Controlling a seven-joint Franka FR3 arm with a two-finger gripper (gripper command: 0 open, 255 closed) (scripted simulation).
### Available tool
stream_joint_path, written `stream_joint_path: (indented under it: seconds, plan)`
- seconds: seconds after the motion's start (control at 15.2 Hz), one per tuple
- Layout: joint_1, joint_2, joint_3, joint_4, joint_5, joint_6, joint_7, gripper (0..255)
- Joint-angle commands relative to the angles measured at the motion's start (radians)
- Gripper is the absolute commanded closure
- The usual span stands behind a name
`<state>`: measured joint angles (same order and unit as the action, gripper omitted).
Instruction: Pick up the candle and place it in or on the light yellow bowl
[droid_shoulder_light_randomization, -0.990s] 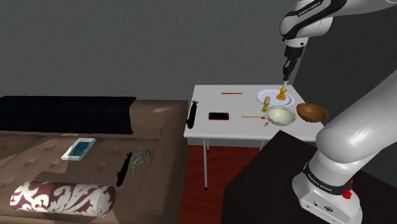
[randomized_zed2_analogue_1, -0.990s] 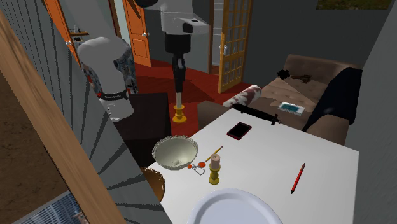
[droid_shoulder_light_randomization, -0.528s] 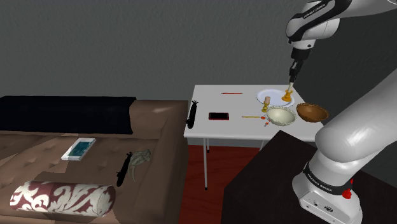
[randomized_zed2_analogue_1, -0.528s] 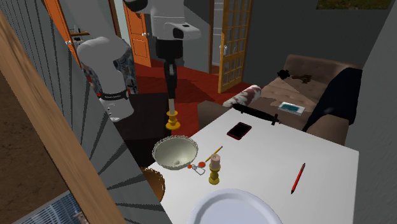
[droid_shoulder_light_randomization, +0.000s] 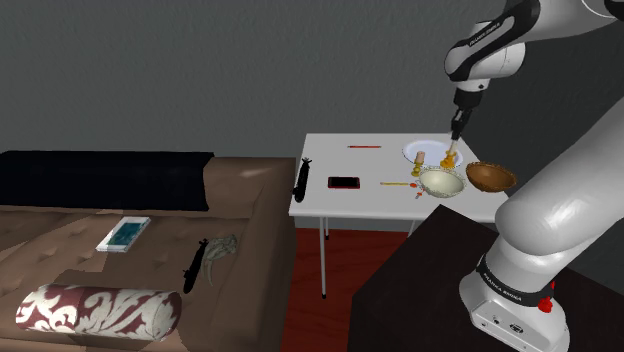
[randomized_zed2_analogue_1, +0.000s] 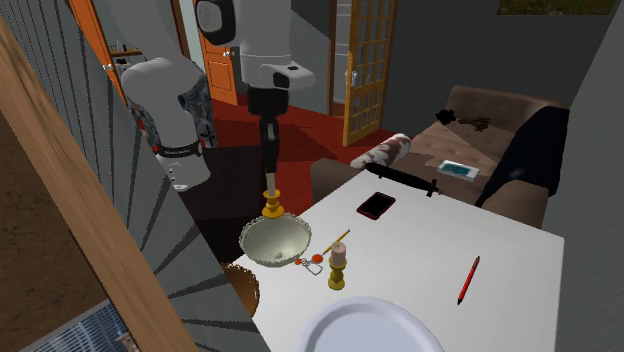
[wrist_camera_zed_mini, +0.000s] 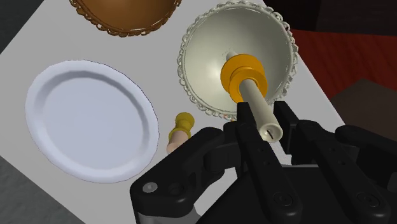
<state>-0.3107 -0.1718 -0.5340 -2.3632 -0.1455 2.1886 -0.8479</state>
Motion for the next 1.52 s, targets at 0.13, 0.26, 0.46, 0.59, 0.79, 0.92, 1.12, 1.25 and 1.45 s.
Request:
stream_joint_path:
  seconds: [0.13,0.26,0.46,0.59,0.79,0.92,1.12,1.25,1.45]
  plan:
    - [0.003,0.039,-0.009,-0.026,0.017,0.063,-0.013,255]
    - [0.004,0.059,-0.012,-0.038,0.026,0.092,-0.02,255]
    - [0.006,0.09,-0.017,-0.054,0.043,0.136,-0.032,255]
    - [0.007,0.112,-0.02,-0.063,0.056,0.165,-0.041,255]
    - [0.007,0.121,-0.02,-0.067,0.062,0.176,-0.045,255]
    - [0.007,0.121,-0.02,-0.067,0.062,0.176,-0.045,255]
    - [0.007,0.121,-0.02,-0.067,0.062,0.176,-0.045,255]
    - [0.007,0.121,-0.02,-0.067,0.062,0.176,-0.045,0]
    - [0.007,0.121,-0.02,-0.067,0.062,0.176,-0.045,0]
